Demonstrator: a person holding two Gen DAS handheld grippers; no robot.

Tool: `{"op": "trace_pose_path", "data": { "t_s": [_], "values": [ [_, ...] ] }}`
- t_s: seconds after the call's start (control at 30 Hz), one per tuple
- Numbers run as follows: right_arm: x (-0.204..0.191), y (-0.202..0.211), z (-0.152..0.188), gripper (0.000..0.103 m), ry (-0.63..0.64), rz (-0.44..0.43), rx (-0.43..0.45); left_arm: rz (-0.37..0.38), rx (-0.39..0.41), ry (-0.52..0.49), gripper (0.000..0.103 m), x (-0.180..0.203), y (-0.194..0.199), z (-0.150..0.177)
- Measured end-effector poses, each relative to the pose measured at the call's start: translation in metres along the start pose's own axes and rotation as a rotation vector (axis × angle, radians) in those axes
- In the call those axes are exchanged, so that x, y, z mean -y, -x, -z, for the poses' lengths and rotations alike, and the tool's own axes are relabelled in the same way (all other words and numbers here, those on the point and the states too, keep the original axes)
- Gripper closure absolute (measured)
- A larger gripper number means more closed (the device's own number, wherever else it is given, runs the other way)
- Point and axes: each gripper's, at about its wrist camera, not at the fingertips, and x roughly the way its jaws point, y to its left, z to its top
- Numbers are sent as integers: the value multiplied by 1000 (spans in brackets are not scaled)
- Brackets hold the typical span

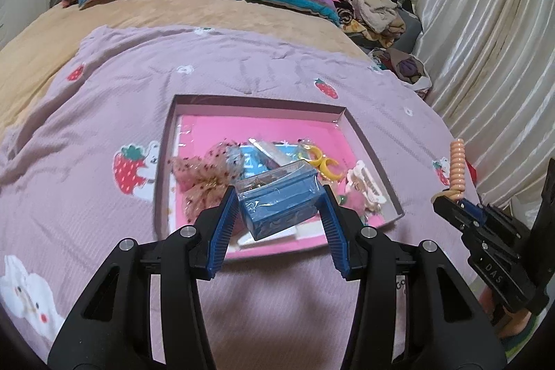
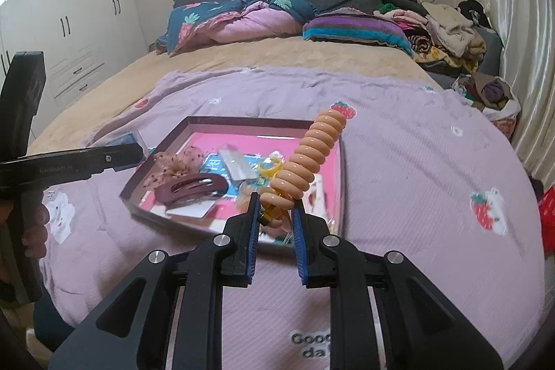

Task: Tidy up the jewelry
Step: 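Lift the spiral hair tie over the tray while the left tool carries the blue box, then release the spiral hair tie into the tray while the left tool releases the blue box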

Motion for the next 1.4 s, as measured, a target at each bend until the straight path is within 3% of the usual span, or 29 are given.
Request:
{"op": "trace_pose_path", "data": {
  "t_s": [0.53, 1.03, 1.1, 1.2, 1.3, 1.4],
  "values": [
    [-1, -68, -17, 86, 62, -18, -95, -19, -80, -21, 64, 2, -54, -5],
    [-12, -118, -1, 84, 53, -34, -202, -29, -136, 1, 64, -12, -78, 5],
    [-10, -120, 1, 80, 43, -30, -211, -32, -141, 2, 64, -12, -80, 6],
    [-6, -114, 3, 62, 29, -18, -196, -35, -141, 5, 64, -12, -81, 6],
    [-3, -106, 3, 62, 18, -9, -184, -33, -137, 4, 60, -11, -79, 6],
    [1, -93, 5, 48, 1, 9, -164, -31, -124, 1, 54, -9, -72, 5]
  ]
}}
